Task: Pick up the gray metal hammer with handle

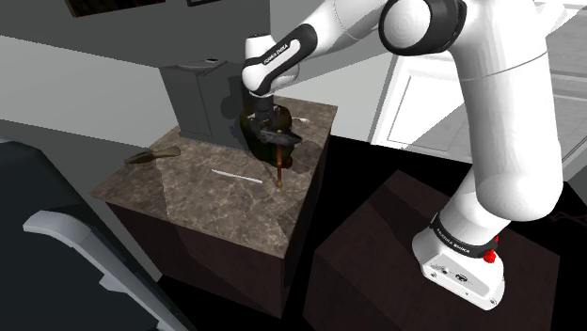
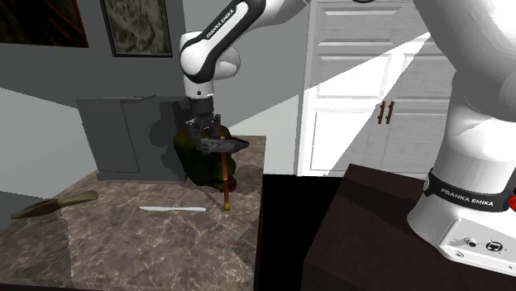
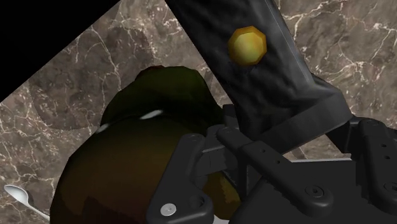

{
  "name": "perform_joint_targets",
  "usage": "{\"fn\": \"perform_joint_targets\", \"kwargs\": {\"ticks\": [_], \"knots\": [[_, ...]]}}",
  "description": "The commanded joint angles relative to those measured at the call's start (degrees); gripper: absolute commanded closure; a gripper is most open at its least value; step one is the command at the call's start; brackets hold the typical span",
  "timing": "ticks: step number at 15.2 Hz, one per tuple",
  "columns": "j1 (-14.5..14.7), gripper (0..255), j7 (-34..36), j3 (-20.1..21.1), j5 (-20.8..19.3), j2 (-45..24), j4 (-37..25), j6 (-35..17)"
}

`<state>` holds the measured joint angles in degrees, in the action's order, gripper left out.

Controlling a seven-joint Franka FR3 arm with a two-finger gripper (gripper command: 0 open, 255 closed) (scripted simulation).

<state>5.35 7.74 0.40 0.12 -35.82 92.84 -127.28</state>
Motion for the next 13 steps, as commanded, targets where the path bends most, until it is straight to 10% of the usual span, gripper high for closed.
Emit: {"fn": "perform_joint_targets", "kwargs": {"ticks": [1, 13], "knots": [[0.0, 255, 0.0, 0.0, 0.0, 0.8, -0.2, 1.0], [0.0, 255, 0.0, 0.0, 0.0, 4.8, -2.1, 6.8]]}}
